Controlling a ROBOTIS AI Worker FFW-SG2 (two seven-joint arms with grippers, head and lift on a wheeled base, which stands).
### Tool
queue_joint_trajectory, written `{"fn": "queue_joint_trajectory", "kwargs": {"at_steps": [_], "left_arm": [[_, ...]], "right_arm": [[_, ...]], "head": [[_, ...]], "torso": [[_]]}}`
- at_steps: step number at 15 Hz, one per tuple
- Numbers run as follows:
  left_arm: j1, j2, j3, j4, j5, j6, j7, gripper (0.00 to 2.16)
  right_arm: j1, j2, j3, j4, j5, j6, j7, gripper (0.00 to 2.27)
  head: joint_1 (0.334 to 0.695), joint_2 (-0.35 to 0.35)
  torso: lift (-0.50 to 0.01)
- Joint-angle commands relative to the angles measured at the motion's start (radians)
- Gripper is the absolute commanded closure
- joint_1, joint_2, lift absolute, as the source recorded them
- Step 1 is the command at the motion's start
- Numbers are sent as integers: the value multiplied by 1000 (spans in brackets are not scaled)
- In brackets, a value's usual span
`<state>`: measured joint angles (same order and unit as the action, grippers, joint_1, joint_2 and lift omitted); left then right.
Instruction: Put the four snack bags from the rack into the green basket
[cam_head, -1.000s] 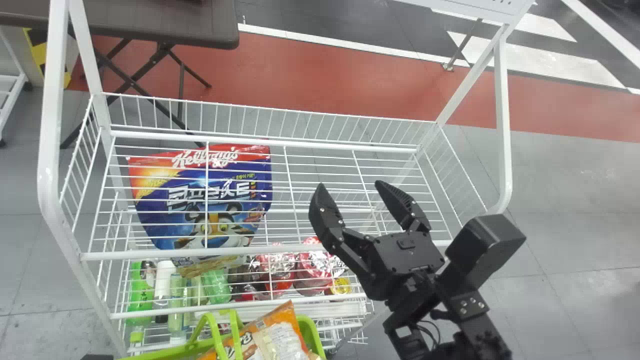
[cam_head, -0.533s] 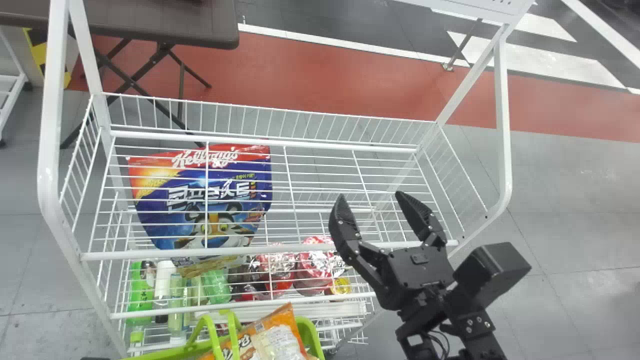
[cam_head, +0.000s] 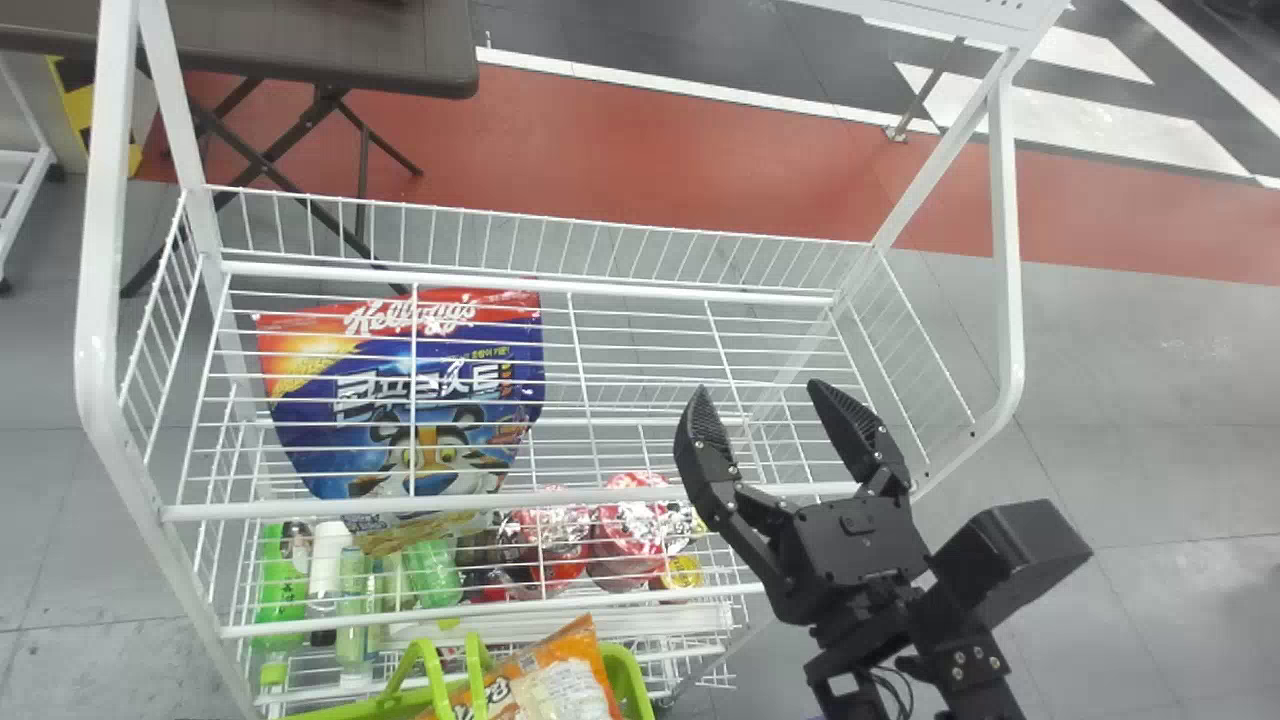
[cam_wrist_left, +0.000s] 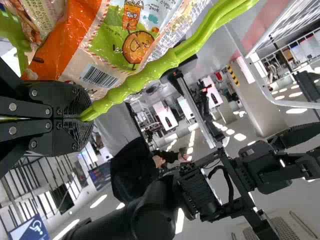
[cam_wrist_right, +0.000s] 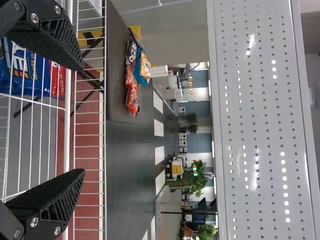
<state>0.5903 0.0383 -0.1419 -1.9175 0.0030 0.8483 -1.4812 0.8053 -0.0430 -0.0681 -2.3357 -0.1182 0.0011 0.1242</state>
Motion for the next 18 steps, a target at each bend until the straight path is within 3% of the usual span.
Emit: {"fn": "queue_joint_trajectory", "kwargs": {"at_steps": [1,18], "left_arm": [[2,0,1,2,0,-2,2,2115],[-29,-9,-15,12,-3,29,28,2111]], "right_arm": [[0,-5,-1,1,-1,-5,-1,90],[-28,-34,-7,52,-23,-85,-5,87]], "head": [[695,-350],[695,-350]], "torso": [[-6],[-6]]}}
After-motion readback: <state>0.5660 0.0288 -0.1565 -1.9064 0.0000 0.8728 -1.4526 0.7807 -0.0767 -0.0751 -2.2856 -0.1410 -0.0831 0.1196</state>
